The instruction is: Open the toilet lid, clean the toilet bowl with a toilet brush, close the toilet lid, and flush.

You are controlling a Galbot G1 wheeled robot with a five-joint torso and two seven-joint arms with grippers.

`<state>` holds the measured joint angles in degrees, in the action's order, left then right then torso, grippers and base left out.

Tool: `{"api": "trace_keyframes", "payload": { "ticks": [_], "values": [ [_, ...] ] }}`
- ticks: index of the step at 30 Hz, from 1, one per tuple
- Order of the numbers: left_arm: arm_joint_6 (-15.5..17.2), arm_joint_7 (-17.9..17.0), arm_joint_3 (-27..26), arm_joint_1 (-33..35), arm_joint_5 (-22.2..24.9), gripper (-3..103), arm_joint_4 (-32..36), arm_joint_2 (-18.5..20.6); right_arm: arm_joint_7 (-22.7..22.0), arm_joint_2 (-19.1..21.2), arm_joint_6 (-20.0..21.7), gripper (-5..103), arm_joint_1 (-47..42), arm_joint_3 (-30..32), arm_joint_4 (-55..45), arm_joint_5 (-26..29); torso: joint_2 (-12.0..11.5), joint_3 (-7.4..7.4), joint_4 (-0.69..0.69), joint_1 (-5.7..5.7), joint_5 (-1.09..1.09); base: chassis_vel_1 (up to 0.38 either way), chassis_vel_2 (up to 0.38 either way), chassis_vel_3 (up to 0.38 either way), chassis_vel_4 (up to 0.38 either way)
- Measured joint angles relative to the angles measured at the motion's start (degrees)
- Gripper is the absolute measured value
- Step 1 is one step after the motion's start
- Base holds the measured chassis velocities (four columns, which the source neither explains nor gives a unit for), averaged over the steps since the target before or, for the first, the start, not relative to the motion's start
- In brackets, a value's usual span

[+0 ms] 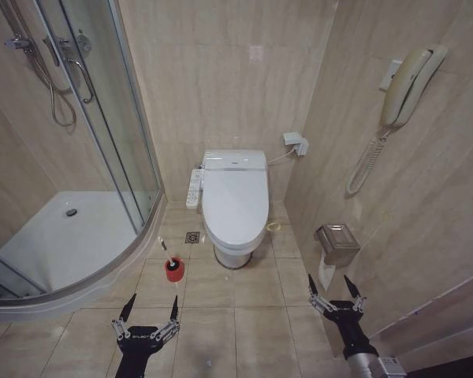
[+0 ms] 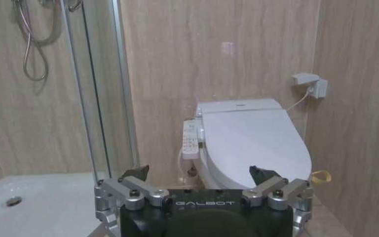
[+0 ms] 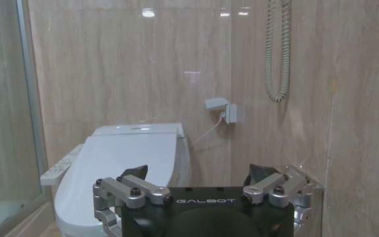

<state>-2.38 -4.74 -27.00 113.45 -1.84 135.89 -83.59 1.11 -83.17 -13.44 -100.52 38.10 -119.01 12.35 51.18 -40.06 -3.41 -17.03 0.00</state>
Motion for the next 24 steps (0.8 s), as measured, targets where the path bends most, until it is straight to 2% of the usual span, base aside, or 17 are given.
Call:
{"api": "trace_keyframes", "payload": {
  "ticks": [8, 24],
  "values": [
    [0.0, 0.0, 0.0, 0.0, 0.0, 99, 0.0, 0.0, 0.0, -0.1, -0.6, 100, -0.6, 0.0, 0.0, 0.1, 0.0, 0.0, 0.0, 0.01, 0.0, -0.018, 0.021, 0.024, -0.02],
    [0.0, 0.0, 0.0, 0.0, 0.0, 99, 0.0, 0.0, 0.0, 0.0, -1.6, 100, -0.6, 0.0, 0.8, 0.2, 0.0, 0.0, 0.0, -0.01, 0.0, -0.137, 0.15, 0.142, -0.144]
  ]
}}
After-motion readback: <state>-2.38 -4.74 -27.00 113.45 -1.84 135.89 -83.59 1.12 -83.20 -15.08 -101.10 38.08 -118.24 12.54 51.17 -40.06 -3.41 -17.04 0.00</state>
